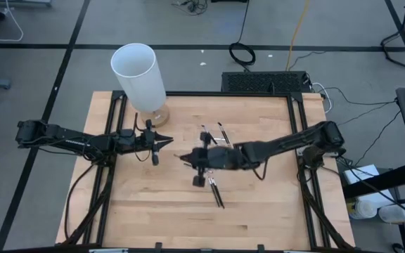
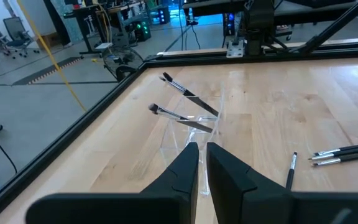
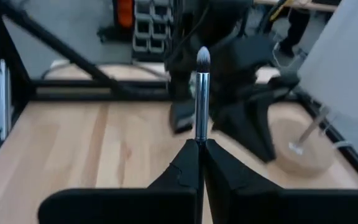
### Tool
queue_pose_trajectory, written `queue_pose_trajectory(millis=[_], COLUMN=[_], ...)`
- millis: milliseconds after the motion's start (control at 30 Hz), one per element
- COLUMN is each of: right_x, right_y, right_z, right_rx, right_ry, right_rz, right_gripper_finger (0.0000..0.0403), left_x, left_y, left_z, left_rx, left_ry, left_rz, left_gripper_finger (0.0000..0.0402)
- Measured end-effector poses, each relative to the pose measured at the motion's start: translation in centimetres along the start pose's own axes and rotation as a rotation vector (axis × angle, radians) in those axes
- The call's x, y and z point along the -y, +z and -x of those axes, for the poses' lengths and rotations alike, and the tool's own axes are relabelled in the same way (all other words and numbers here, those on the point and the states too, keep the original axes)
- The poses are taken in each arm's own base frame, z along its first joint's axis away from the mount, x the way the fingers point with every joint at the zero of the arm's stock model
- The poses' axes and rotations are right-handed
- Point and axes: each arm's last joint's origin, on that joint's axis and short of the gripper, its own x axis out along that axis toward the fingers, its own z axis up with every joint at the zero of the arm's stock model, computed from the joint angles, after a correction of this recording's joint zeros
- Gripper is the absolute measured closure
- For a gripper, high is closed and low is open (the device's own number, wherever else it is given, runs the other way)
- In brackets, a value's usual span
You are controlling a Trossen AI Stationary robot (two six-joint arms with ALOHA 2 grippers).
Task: Put items in baskets/containers
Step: Put the black eyeshadow brush into the transparent organizer
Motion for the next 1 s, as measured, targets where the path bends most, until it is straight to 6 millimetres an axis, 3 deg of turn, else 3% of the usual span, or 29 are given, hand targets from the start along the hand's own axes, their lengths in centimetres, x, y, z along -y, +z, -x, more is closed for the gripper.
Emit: queue_pose_trajectory(millis=[133,400,567,700,833,1000], right_x=[2.0,5.3,7.7,9.9,11.0,11.4], right_y=[-0.3,-3.6,-6.7,-8.9,-11.5,-12.3], right_z=[-2.3,-6.2,-6.2,-5.5,-5.1,-5.0], right_rx=[0.054,-0.004,0.027,0.161,0.179,0.137], right_ry=[0.009,-0.055,-0.178,-0.239,-0.297,-0.313], right_rz=[-0.014,-0.008,-0.069,-0.169,-0.194,-0.208], right_gripper_finger=[0.0403,0.0403,0.0403,0.0403,0.0403,0.0403], left_x=[0.0,0.0,0.0,0.1,0.1,0.1], left_y=[0.0,-0.2,-0.4,-0.6,-0.5,-0.6], left_z=[0.0,0.0,0.0,0.0,0.0,0.0], left_rx=[0.0,-0.017,-0.046,-0.057,-0.056,-0.058], left_ry=[0.0,-0.004,-0.007,-0.009,-0.01,-0.01], left_rz=[0.003,-0.005,-0.013,-0.033,-0.041,-0.037], left_gripper_finger=[0.036,0.036,0.036,0.036,0.036,0.036])
